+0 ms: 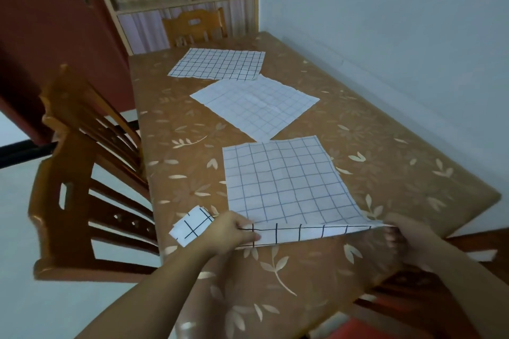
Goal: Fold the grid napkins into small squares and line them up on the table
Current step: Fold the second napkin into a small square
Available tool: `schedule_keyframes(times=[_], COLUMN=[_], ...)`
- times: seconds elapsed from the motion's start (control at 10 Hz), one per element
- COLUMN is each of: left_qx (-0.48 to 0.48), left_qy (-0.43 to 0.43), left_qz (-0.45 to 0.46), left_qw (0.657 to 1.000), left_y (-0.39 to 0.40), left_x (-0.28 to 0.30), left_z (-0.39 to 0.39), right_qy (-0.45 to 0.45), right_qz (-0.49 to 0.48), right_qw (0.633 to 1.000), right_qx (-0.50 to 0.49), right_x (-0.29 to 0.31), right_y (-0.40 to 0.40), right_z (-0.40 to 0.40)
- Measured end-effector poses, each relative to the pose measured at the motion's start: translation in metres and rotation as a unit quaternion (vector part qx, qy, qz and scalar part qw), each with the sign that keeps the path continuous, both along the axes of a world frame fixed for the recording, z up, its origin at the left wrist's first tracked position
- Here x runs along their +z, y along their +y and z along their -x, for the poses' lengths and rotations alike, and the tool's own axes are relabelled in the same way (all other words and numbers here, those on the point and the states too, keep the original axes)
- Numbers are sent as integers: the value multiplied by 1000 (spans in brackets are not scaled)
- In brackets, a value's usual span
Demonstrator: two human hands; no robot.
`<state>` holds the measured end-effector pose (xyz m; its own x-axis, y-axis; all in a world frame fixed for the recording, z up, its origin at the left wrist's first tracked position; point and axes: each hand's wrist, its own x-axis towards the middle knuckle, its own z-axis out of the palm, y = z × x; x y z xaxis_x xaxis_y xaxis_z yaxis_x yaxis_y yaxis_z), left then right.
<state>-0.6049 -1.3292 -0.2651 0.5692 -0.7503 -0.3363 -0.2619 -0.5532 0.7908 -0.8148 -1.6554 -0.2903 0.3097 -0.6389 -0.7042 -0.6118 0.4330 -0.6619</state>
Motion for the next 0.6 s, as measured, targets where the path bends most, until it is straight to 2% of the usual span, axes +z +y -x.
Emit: schedule_keyframes(times=[0.1, 0.2, 0.4, 0.5, 0.6], left_qx=[52, 136, 281, 339, 388], left_qy=[54, 75, 113, 107, 128], left_qz=[48, 84, 120, 98, 81], left_qw=[996, 984, 945, 930, 909], left_y=[-1, -11, -49, -70, -85], left_x=[2, 6, -1, -22, -37], left_z=[-4, -23, -72, -101, -120], right_qy=[-79, -143, -168, -156, -162], right_qz=[-31, -43, -65, -82, -143], right_qw=[995, 986, 982, 984, 976], right_qx=[-44, -75, -50, -28, -17], right_x=[37, 46, 39, 12, -7], right_y=[13, 4, -32, -55, -69], right_z=[-12, -43, -128, -164, -192])
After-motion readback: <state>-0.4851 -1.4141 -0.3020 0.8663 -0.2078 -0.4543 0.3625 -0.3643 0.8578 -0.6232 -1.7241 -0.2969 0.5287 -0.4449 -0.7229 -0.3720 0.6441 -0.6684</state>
